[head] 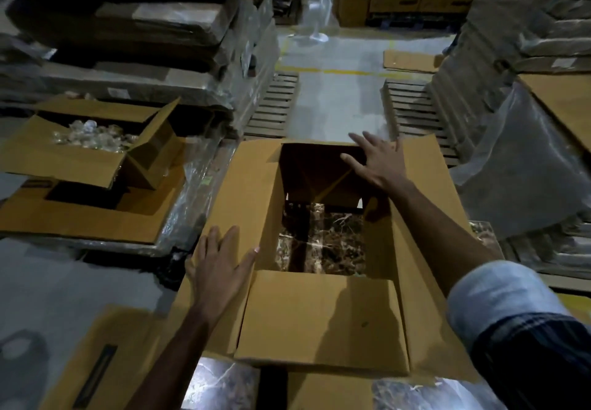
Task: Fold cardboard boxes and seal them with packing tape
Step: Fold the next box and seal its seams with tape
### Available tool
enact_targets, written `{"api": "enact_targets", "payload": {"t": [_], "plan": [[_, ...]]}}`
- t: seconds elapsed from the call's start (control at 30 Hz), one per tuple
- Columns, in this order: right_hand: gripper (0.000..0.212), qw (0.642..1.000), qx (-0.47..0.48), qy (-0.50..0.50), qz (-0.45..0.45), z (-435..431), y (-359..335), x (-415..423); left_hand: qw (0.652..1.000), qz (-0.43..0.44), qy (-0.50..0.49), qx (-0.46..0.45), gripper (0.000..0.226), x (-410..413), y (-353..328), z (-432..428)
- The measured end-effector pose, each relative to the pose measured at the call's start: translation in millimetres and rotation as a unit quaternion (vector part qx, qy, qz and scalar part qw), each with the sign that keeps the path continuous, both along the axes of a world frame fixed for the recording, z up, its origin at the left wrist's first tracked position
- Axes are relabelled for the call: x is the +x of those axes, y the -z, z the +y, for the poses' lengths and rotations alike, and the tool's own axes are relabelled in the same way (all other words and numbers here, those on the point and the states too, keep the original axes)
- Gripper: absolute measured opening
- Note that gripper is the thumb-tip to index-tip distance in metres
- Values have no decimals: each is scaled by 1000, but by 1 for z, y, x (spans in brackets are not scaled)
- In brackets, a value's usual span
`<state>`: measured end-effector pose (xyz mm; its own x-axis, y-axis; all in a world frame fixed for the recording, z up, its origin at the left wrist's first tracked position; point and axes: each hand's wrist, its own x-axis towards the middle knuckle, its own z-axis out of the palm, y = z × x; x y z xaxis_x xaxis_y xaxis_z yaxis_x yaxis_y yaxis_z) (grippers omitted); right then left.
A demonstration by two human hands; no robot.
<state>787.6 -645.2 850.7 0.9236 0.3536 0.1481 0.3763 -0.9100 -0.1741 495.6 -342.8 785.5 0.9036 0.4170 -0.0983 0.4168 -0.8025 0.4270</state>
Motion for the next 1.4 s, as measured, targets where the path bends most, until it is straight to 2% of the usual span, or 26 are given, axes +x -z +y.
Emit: {"api": "enact_targets", "payload": {"t": [0.1, 0.17, 0.27, 0.33, 0.37, 0.47, 0.57, 0.63, 0.73, 0.8, 0.9, 1.0, 1.1, 1.17, 1.2, 1.27, 1.4], "plan": [[77, 997, -44, -35, 55, 10, 36, -8, 1000, -3, -19, 12, 85, -1, -3, 2], [73, 994, -69, -43, 79, 10, 63, -16, 998, -43, 2, 50, 77, -8, -6, 1], [69, 990, -80, -38, 108, 13, 82, -22, 980, -100, 129, 111, 74, -32, -10, -7], [67, 988, -93, -33, 118, 16, 82, -21, 966, -78, 191, 155, 80, -53, -11, -15], [66, 988, -94, -33, 120, 17, 81, -20, 966, -63, 187, 167, 85, -62, -11, -16], [62, 987, -101, -40, 120, 13, 81, -17, 987, 1, 47, 153, 110, -79, -20, -6], [62, 986, -103, -44, 127, 9, 80, -18, 990, 76, -113, 26, 143, -82, -39, 4], [65, 986, -119, -36, 114, 7, 74, -18, 984, 76, -156, -47, 154, -81, -48, 7], [74, 990, -131, 21, 45, -3, 53, -22, 987, 43, -151, -40, 148, -82, -67, 9], [80, 992, -87, 89, 9, -19, 34, -32, 989, -4, -144, -23, 135, -80, -86, 0], [86, 983, -12, 183, 24, -59, 13, -50, 991, -65, -108, -37, 112, -75, -116, -19], [87, 960, 98, 244, 98, -107, 2, -67, 972, -146, -46, -176, 96, -77, -130, -39], [85, 923, 214, 268, 173, -142, -9, -90, 946, -133, 21, -294, 84, -63, -117, -59], [81, 888, 298, 293, 191, -151, -24, -110, 941, -108, 55, -317, 84, -48, -96, -69], [69, 863, 361, 284, 209, -149, -35, -122, 946, -99, 80, -299, 83, -40, -82, -73], [42, 820, 454, 237, 254, -137, -55, -147, 967, -69, 133, -205, 84, -27, -54, -77], [42, 805, 511, 135, 269, -89, -72, -196, 979, -4, 200, -37, 106, -16, -21, -88]]}}
